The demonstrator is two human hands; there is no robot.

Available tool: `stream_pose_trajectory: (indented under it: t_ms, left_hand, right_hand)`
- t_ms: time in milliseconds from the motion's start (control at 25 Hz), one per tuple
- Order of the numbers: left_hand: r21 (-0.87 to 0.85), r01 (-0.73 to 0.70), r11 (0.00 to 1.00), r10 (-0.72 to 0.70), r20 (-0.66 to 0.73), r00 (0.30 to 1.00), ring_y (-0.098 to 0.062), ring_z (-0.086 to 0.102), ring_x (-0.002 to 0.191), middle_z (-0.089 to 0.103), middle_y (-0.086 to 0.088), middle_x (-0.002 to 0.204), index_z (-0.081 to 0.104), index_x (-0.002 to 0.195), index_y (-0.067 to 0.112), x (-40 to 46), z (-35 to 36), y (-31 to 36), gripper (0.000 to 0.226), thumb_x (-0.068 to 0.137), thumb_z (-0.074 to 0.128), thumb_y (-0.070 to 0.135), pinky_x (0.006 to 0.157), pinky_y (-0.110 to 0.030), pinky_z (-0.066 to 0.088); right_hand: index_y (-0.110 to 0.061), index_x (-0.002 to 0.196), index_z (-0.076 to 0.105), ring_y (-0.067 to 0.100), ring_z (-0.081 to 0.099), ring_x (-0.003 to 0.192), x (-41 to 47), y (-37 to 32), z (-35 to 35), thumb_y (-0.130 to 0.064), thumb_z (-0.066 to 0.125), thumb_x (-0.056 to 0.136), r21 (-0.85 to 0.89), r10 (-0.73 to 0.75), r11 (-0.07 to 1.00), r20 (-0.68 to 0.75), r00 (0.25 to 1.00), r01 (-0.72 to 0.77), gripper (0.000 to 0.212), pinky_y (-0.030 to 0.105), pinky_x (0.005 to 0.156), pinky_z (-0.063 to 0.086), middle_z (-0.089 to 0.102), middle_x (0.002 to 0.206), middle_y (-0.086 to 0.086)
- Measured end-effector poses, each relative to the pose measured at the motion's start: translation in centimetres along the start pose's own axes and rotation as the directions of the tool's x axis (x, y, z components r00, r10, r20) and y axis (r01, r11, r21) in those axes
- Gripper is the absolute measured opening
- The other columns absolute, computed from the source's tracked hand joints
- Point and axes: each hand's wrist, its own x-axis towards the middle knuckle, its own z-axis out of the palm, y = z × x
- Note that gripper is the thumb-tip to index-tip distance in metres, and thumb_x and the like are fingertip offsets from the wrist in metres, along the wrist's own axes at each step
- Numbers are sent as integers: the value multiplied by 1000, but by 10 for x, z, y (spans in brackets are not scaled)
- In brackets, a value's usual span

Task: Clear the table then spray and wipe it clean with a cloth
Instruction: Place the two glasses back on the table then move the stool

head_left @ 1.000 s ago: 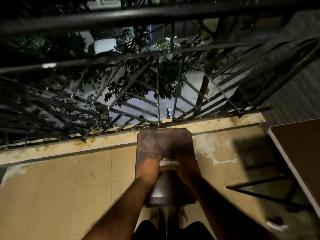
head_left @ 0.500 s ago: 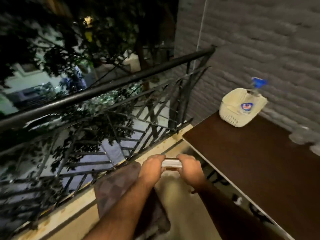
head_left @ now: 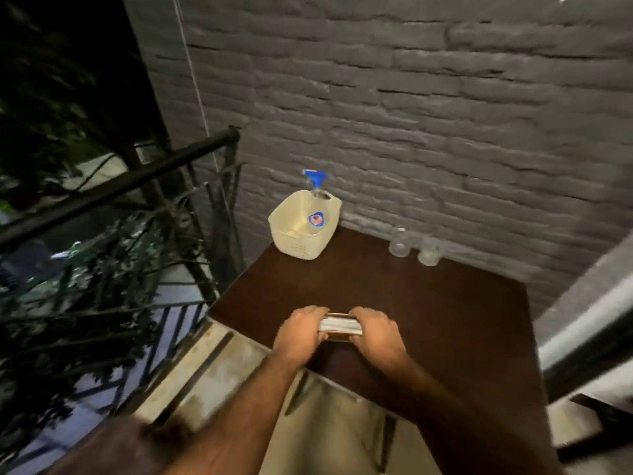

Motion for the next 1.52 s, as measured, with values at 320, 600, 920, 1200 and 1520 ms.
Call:
stream_pose_trajectory:
  t_ms: [320,600,920,1200,1520]
  left_hand:
    - [-40,-233,972,236,135,962,-18,54,114,52,5,129,50,133,30,100,63,125,53,83,68,24,99,-35,45]
    - [-93,-369,925,380,263,887,-14,53,108,43,5,126,47,136,30,182,106,176,54,86,66,29,92,-28,45]
    - [-97,-460,883,464,335,820,-12,51,111,47,8,127,46,137,30,241,156,222,56,86,67,33,89,-29,47]
    - [-73,-346,935,347,384,856,-14,51,118,44,7,135,44,139,30,305,207,253,56,88,64,32,99,-26,42]
    - [-46,-177,983,181,380,907,-20,50,124,46,-1,143,42,142,28,417,263,287,58,89,64,29,103,-31,38]
  right_hand:
    - [-31,122,55,23,55,116,-12,144,-53,-41,55,87,47,268,963,-34,963,-266,36,40,93,42,59,122,-4]
    - [-28,138,48,27,45,122,2,218,-65,-35,55,92,42,465,885,-91,881,-463,47,42,94,47,47,133,6]
    - [-32,136,50,23,48,117,16,288,-69,-37,58,92,60,604,797,-72,794,-601,45,36,92,49,48,129,4]
    - [-31,138,50,21,53,117,66,367,-63,-35,58,92,98,598,799,-9,802,-594,47,37,95,48,52,131,0]
    - [-28,135,55,25,57,114,167,476,-78,-26,56,90,81,513,856,-8,858,-511,46,38,96,47,58,131,3]
